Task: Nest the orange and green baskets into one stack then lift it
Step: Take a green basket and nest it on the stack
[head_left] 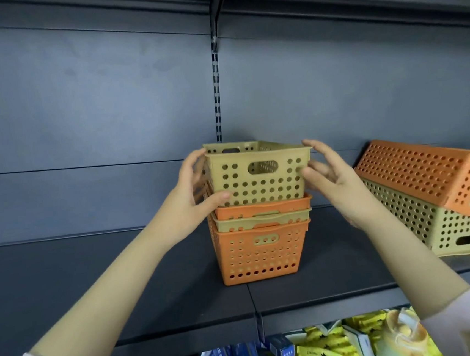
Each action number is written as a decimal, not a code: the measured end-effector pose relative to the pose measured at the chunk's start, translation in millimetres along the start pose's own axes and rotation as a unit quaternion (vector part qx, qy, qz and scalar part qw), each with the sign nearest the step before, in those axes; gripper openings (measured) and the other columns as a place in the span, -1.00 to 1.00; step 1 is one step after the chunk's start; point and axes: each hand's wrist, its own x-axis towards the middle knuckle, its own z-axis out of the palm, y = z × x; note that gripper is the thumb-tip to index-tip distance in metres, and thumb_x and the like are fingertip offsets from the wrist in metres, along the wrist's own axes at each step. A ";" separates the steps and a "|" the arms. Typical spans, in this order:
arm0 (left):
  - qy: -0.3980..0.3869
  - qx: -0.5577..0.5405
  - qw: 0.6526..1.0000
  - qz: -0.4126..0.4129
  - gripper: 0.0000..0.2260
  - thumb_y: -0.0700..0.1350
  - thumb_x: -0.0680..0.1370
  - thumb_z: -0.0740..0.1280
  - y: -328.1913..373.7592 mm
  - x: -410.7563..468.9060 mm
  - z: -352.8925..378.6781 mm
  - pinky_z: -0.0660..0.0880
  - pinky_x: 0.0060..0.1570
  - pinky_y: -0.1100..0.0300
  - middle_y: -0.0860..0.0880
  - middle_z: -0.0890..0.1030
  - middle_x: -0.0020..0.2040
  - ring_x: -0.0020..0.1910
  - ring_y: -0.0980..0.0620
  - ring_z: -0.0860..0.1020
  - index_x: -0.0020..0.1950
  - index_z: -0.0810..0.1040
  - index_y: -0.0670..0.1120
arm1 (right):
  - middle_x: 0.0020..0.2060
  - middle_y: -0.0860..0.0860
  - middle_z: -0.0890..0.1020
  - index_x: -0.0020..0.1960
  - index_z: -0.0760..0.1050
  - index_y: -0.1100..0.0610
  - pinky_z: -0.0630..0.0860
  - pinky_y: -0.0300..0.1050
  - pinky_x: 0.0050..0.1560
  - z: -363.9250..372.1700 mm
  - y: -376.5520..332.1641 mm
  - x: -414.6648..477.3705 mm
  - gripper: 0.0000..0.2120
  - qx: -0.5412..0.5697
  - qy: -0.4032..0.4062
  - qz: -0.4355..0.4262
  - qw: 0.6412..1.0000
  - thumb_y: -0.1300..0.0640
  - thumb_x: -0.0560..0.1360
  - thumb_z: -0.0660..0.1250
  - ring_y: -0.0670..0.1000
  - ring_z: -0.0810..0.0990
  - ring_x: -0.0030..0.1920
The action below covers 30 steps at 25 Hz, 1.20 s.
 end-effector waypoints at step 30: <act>0.254 0.273 0.920 -0.119 -0.36 0.37 0.49 0.15 -20.4 10.6 52.5 -0.04 0.43 -0.22 -0.07 0.01 0.60 0.56 -0.15 -0.02 0.50 0.22 0.12 | 0.43 -0.17 0.40 0.47 0.20 -0.33 0.42 0.02 0.35 -9.1 27.2 -62.6 -0.36 -0.115 0.050 0.059 0.990 -0.37 0.43 0.27 -0.11 0.44 0.38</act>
